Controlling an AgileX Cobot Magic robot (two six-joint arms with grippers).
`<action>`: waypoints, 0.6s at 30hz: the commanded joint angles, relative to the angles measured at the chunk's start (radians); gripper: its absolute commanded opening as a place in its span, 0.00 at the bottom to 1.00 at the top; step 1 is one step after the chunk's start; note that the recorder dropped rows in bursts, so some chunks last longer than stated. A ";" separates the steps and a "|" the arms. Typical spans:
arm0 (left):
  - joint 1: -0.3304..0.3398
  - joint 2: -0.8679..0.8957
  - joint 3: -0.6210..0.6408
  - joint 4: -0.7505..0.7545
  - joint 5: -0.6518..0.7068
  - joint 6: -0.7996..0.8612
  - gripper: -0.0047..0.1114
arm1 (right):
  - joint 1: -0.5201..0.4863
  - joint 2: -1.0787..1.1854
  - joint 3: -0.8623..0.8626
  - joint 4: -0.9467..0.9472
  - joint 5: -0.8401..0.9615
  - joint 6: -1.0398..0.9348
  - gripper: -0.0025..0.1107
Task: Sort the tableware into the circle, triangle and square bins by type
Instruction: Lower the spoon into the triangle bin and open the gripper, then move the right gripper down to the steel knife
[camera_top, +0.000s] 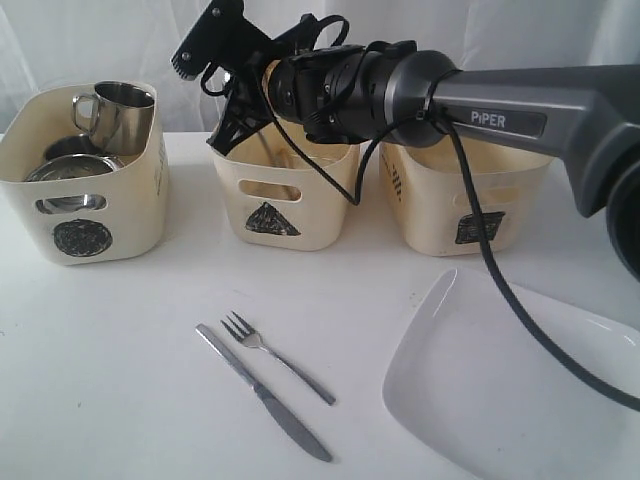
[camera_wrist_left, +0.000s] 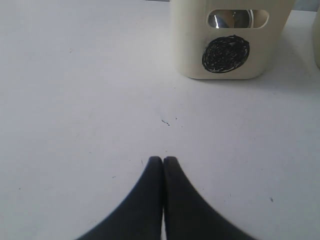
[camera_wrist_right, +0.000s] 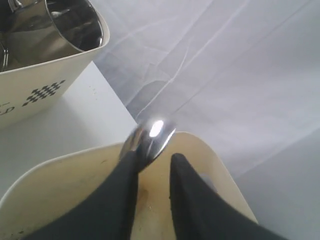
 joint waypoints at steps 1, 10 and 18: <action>0.000 -0.004 0.003 -0.006 -0.005 -0.002 0.04 | -0.009 0.000 -0.002 -0.004 0.010 0.009 0.28; 0.000 -0.004 0.003 -0.006 -0.005 -0.002 0.04 | -0.009 0.000 -0.002 0.014 0.112 0.009 0.28; 0.000 -0.004 0.003 -0.006 -0.005 -0.002 0.04 | -0.009 -0.079 -0.002 0.271 0.298 0.007 0.28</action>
